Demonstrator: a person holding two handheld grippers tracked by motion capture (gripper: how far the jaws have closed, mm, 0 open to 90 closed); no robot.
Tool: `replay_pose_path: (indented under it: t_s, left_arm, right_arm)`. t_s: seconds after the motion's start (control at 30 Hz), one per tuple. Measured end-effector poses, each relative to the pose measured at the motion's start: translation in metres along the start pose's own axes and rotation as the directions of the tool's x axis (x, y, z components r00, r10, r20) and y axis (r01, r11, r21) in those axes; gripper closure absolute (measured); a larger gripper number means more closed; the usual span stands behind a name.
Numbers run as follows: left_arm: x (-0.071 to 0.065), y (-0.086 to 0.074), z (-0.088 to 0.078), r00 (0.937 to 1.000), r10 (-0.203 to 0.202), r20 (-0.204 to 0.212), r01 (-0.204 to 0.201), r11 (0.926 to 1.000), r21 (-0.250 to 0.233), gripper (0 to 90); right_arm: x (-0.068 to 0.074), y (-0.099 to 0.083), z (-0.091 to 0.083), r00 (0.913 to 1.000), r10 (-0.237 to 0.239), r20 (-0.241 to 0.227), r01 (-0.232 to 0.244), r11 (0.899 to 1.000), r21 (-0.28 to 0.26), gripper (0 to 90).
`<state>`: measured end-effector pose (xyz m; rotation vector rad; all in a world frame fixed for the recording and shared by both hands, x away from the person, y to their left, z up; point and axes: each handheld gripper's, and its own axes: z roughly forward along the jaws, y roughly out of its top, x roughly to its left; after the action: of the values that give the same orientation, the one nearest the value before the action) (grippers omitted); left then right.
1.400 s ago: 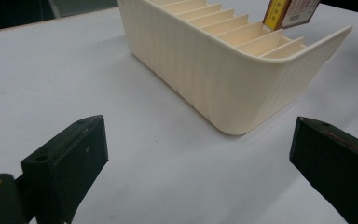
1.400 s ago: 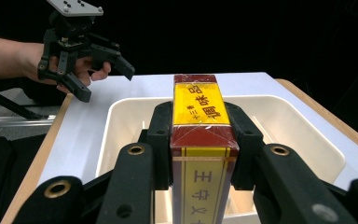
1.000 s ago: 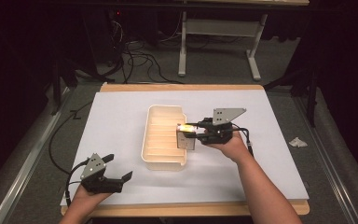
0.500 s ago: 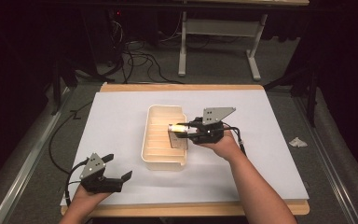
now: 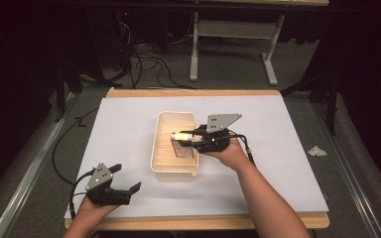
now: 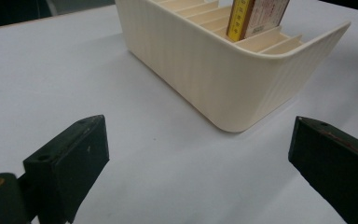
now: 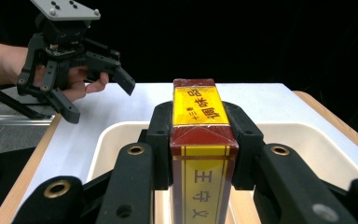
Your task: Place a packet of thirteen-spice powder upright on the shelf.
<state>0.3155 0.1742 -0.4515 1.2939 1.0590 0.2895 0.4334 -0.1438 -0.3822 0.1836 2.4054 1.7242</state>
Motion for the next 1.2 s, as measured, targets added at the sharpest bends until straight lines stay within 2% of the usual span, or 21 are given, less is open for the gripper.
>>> replay_pose_path:
  t_s: [0.47,1.2]
  left_arm:
    - [0.000,0.001,-0.001,1.0000,-0.003,0.000,0.003,1.0000,-0.007,5.4]
    - [-0.001,-0.001,-0.001,1.0000,0.008,0.006,-0.008,0.9999,0.009,5.4]
  right_arm:
    - [0.003,0.000,0.016,1.0000,-0.010,0.000,0.010,1.000,0.011,67.9]
    - [0.006,-0.005,0.015,0.9997,0.019,0.016,-0.019,1.000,0.003,66.9]
